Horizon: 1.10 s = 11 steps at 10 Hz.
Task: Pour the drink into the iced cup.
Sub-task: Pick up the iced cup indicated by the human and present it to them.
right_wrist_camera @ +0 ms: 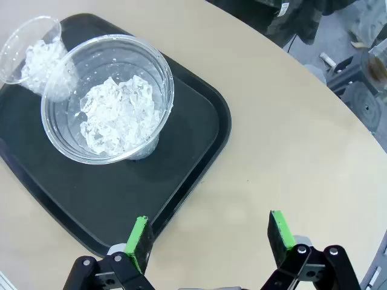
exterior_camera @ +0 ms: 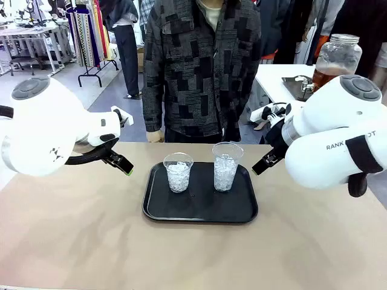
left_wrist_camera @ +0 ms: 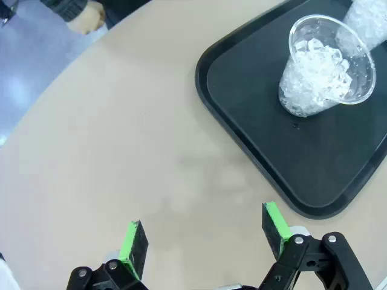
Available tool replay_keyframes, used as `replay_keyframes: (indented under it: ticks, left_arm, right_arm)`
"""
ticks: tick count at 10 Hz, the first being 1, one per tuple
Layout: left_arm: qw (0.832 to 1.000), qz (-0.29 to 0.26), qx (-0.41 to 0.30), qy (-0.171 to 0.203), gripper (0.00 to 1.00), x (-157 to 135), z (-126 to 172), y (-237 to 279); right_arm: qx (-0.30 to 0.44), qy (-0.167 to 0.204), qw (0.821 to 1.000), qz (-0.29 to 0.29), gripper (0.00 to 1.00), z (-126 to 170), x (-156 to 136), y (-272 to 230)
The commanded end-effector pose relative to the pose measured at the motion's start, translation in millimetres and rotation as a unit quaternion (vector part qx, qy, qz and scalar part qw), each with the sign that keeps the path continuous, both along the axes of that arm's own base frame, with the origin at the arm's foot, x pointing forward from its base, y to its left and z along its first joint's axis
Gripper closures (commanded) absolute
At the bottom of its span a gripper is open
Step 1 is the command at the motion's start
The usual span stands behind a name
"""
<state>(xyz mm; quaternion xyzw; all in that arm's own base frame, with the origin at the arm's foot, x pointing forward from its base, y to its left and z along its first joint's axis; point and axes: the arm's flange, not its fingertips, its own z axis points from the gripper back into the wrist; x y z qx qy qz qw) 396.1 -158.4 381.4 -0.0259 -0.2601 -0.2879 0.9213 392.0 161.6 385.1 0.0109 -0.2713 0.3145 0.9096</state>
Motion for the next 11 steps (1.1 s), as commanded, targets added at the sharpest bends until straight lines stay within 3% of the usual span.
replay_keyframes:
  ticks: [1,11]
  left_arm:
    - [1.0,-0.005,0.007,-0.003,0.0,-0.7,3.5,1.5]
    - [1.0,0.0,0.0,0.0,0.0,0.0,0.0,0.0]
  right_arm:
    - [0.001,-0.004,1.0,0.0,0.0,3.6,-0.4,-0.4]
    - [0.0,0.0,1.0,0.0,0.0,0.0,0.0,0.0]
